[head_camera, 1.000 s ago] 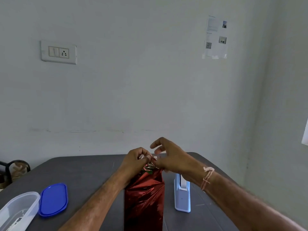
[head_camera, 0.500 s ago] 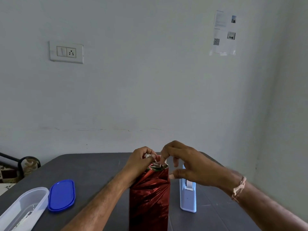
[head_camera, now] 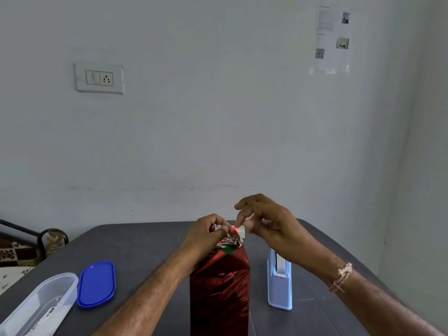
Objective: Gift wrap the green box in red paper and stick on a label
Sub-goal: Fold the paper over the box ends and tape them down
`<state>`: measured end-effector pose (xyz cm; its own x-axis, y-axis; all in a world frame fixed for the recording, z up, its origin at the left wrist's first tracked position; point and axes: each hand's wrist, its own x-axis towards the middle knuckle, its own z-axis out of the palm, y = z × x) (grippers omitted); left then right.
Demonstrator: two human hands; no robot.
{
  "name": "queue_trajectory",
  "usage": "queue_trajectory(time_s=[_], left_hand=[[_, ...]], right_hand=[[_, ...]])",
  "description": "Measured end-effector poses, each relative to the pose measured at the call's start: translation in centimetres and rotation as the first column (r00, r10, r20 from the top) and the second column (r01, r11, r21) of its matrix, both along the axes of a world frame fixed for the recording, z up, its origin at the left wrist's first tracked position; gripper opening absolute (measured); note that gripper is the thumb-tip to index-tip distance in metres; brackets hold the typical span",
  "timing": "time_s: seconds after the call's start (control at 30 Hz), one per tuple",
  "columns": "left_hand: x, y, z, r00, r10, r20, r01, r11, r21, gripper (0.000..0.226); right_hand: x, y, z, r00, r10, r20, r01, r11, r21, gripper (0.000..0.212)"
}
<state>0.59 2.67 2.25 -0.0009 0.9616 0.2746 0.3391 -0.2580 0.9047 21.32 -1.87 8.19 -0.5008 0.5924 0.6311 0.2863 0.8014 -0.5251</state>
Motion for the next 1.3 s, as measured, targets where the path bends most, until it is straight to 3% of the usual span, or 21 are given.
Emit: queue_trajectory(time_s=[0.1,0.13,0.2,0.3,0.37,0.47,0.53,0.63,0.7,0.73,0.87,1.0,1.1,1.3], left_hand=[[-0.2,0.1,0.0,1.0,-0.006,0.017,0.006,1.0,0.007,0.005],[-0.2,0.1,-0.1,1.0,-0.006,0.017,0.006,1.0,0.01,0.005],[-0.3,0.2,-0.1,1.0,-0.011,0.024,0.011,1.0,0.018,0.006],[-0.1,0.0,0.0,0.999,-0.016,0.042,0.015,1.0,0.01,0.006],[-0.1,-0.1,0.1,0.998,-0.025,0.052,0.025,1.0,0.003,0.007],[-0.2,-0.1,0.2,0.999,-0.028,0.028,0.028,1.0,0.004,0.006],[-0.3,-0.2,0.2,0.999,-0.031,0.026,0.031,1.0,0.002,0.006],[-0.1,-0.4,0.4,0.998,-0.033,0.046,0.033,0.999,0.008,0.006],[-0.2,-0.5,0.4,0.998,-0.027,0.051,0.027,1.0,0.011,0.006],[-0.2,-0.4,0.4,0.998,-0.029,0.059,0.028,1.0,0.012,0.006],[-0.3,-0.5,0.5,0.995,-0.047,0.089,0.046,0.999,0.01,0.007],[-0.4,-0.5,1.0,0.998,-0.021,0.063,0.022,1.0,-0.006,0.014],[-0.5,-0.9,1.5,0.996,-0.013,0.09,0.015,1.0,-0.017,0.008],[-2.7,-3.1,1.3,0.992,0.108,-0.063,-0.099,0.986,0.132,0.037]], right_hand=[[0.5,-0.1,-0.6,0.953,0.014,0.303,-0.01,1.0,-0.016,0.018],[0.4,-0.2,-1.1,0.95,-0.012,0.312,0.008,1.0,0.016,0.014],[-0.3,-0.5,-2.3,0.986,-0.065,0.151,0.055,0.996,0.066,0.01],[-1.2,-1.3,-4.4,0.975,-0.172,-0.143,0.172,0.985,-0.014,0.011],[-1.2,-1.6,-5.3,0.978,-0.161,-0.133,0.16,0.987,-0.017,0.016],[-0.8,-1.7,-5.7,0.994,-0.085,0.065,0.087,0.996,-0.023,0.023],[-1.0,-1.6,-5.3,0.99,-0.109,0.086,0.108,0.994,0.015,0.023],[-1.5,-1.8,-4.6,0.981,-0.149,-0.123,0.155,0.987,0.035,0.018],[-1.6,-2.6,-4.4,0.928,-0.207,-0.31,0.201,0.978,-0.053,0.005],[-1.6,-3.0,-4.8,0.902,-0.241,-0.358,0.224,0.97,-0.09,0.017],[-2.0,-4.3,-9.6,0.939,-0.281,-0.198,0.278,0.96,-0.041,0.05],[-3.0,-4.2,-13.4,0.949,-0.305,-0.075,0.305,0.952,-0.011,0.07],[-3.6,-3.8,-13.9,0.93,-0.364,-0.052,0.367,0.928,0.061,0.069],[-3.6,-3.7,-13.8,0.933,-0.357,-0.054,0.36,0.93,0.068,0.07]])
